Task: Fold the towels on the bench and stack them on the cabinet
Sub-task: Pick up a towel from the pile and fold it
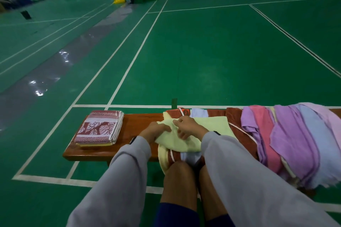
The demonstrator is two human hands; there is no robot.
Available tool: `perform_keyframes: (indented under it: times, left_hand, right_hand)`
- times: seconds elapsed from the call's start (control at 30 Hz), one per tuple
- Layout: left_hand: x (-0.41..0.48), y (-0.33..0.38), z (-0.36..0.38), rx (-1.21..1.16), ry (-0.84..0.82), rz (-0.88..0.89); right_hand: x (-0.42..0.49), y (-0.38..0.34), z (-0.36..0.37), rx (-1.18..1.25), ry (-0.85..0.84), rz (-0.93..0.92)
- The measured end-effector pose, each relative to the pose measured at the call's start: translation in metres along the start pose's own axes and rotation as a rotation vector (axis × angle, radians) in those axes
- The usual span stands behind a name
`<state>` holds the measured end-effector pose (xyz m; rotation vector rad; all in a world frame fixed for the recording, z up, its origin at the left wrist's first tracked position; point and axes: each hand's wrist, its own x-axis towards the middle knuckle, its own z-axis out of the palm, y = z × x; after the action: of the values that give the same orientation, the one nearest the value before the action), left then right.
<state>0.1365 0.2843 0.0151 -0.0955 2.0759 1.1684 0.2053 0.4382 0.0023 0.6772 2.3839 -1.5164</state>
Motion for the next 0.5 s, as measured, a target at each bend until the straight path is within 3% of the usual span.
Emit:
perform_keyframes:
  times: [0.3,0.5]
  left_hand:
    - [-0.021,0.045,0.068,0.156,-0.12,0.316]
    - [-0.021,0.059,0.14,0.068,-0.104,0.384]
  right_hand:
    - [-0.01,-0.004,-0.036,0.431,-0.059,0.127]
    - [-0.017,0.029,-0.086,0.484,0.006,0.213]
